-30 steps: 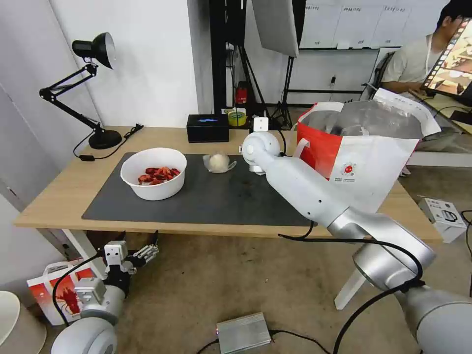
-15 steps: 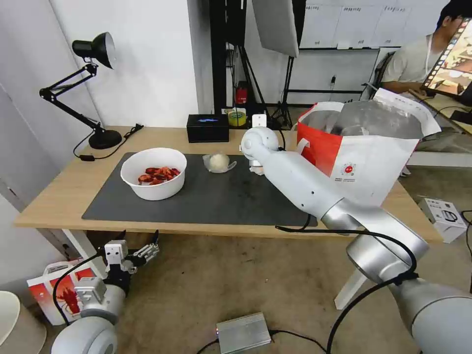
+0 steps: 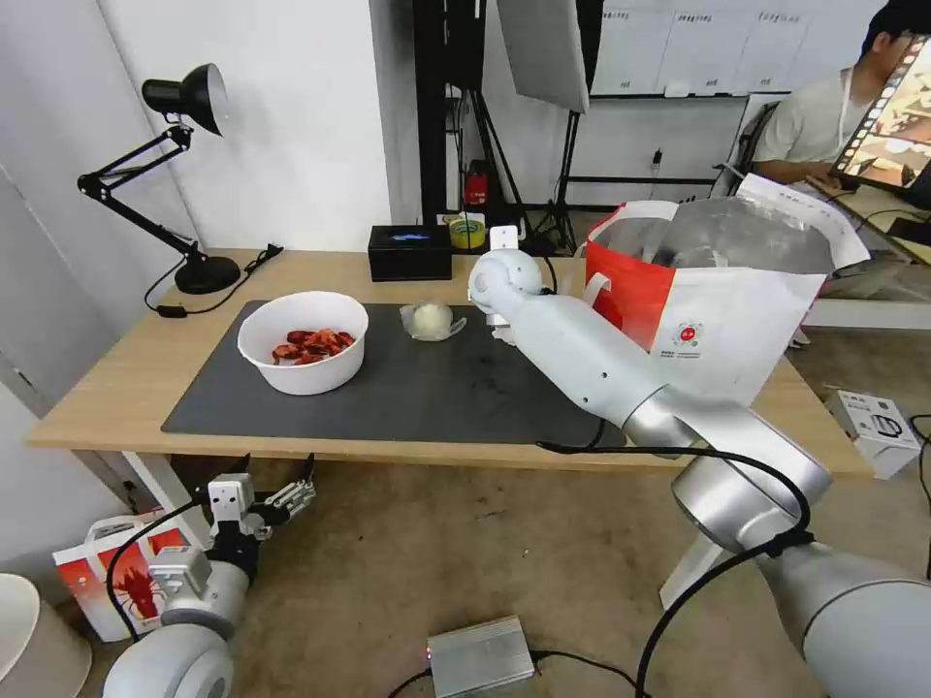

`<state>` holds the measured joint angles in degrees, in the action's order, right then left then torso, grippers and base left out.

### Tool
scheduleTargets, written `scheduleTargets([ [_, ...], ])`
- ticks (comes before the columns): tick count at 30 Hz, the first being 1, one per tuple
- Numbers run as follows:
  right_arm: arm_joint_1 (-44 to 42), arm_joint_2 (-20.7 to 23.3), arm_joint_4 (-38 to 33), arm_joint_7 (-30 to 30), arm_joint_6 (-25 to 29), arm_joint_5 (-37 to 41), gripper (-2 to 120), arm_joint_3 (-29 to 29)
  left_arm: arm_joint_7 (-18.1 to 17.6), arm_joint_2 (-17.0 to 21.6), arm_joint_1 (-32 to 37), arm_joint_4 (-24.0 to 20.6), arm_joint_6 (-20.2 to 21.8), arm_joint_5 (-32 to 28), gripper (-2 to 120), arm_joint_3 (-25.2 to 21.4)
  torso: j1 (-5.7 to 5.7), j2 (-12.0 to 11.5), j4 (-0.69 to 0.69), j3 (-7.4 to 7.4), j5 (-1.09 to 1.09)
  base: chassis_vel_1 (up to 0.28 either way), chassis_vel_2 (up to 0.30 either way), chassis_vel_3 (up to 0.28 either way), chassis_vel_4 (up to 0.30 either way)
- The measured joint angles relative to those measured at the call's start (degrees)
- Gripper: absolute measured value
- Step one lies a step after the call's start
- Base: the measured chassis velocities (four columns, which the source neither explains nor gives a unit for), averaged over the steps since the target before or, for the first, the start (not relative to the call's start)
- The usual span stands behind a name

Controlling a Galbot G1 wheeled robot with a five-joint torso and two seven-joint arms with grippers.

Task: Pick up the trash from the table and place it into the takeout bag.

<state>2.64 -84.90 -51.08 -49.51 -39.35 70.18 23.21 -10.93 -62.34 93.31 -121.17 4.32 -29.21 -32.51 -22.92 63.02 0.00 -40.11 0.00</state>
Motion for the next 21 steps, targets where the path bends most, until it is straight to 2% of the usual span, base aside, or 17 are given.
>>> scheduleTargets([
  [21,0.47,-0.93,4.47,1.38,-2.01,-0.17,100,-1.05,0.01,-0.33,0.19,0.07,-0.08,0.39,100,0.58,0.00,0.00,0.00,0.00,0.00,0.000,0.000,0.000,0.000],
])
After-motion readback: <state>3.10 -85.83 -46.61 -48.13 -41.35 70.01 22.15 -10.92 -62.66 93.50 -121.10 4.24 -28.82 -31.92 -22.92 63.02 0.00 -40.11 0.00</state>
